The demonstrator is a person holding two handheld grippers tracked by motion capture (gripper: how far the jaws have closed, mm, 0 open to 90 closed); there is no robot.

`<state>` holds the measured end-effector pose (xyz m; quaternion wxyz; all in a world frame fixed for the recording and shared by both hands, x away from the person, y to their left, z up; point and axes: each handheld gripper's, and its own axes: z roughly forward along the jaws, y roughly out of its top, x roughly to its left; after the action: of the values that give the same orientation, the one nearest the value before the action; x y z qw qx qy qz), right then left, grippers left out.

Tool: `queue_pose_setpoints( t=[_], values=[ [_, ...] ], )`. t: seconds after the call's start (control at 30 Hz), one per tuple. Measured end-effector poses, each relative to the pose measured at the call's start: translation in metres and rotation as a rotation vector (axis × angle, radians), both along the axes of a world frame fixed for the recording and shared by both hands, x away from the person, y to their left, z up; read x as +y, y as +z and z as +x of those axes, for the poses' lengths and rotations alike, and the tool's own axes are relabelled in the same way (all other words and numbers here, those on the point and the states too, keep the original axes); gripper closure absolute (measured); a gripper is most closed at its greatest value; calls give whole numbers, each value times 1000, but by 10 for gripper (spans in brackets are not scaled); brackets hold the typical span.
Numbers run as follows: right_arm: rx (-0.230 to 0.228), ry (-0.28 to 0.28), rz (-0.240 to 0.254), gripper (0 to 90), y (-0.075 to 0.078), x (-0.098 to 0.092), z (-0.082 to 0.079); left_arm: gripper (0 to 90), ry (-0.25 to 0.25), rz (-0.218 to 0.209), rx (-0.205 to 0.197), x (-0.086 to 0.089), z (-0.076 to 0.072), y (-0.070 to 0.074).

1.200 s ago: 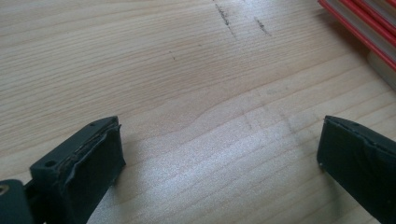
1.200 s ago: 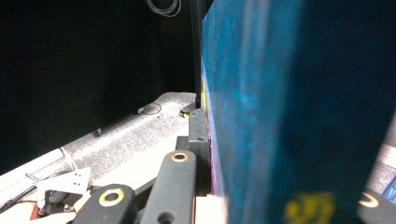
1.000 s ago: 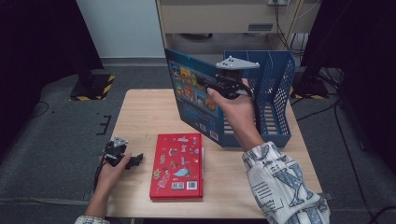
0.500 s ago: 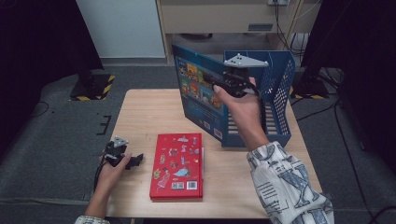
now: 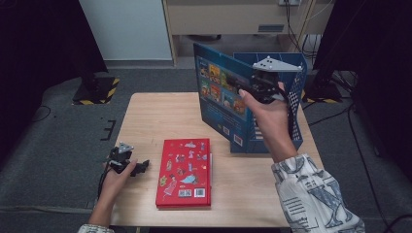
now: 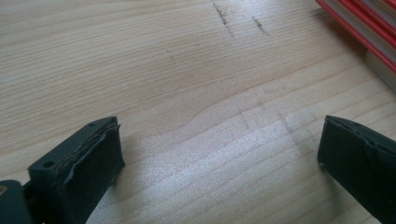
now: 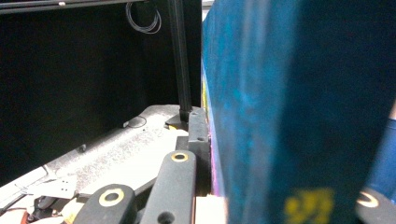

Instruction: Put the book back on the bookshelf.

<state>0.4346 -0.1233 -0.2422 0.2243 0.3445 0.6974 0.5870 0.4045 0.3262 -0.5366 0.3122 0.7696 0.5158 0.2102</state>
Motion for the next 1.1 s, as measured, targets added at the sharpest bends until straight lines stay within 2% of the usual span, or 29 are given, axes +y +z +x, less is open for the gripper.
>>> queue_pose_setpoints(
  t=[0.43, 0.5, 0.63, 0.77, 1.1],
  values=[
    [-24, -28, 5, 821, 6, -29, -14, 0, -1, -1, -2, 0, 0, 0],
    [-11, -40, 16, 821, 4, -36, -16, 0, -1, -1, -2, 0, 0, 0],
    [-17, -64, 15, 821, 1, -49, -19, 0, -2, -1, -2, 0, 0, 0],
    [-32, -87, 16, 821, 5, -59, -25, 0, -3, 0, -1, 0, 0, 0],
    [-17, -143, -1, 821, 7, -83, -28, 0, -8, 2, -1, 0, 0, 0]
  ],
)
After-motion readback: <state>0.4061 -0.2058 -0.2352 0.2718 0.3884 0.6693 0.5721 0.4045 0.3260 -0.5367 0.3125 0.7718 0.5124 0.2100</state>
